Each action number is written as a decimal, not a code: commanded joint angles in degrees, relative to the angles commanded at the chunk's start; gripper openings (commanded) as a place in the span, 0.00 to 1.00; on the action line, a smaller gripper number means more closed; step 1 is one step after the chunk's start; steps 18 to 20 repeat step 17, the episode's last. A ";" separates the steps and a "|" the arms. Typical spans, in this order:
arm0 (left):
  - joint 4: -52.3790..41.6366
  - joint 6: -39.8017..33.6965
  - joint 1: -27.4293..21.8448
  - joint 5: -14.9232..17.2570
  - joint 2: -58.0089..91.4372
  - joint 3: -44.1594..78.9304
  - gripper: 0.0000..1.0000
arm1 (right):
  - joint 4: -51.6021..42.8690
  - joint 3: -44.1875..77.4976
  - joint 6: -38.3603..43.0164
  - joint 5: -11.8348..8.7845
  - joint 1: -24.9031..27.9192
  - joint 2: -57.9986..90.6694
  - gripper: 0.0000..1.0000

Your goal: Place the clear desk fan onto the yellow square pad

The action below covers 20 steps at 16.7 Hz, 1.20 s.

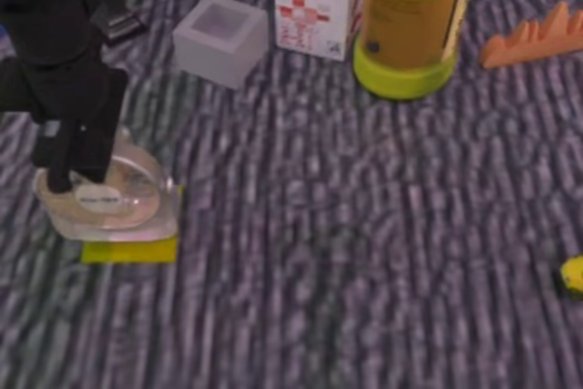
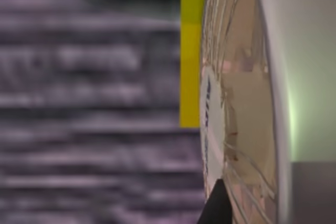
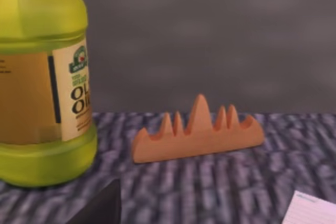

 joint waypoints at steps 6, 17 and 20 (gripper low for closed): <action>0.00 0.00 0.00 0.00 0.00 0.00 0.60 | 0.00 0.00 0.00 0.00 0.00 0.00 1.00; 0.00 0.00 0.00 0.00 0.00 0.00 1.00 | 0.00 0.00 0.00 0.00 0.00 0.00 1.00; 0.00 0.00 0.00 0.00 0.00 0.00 1.00 | 0.00 0.00 0.00 0.00 0.00 0.00 1.00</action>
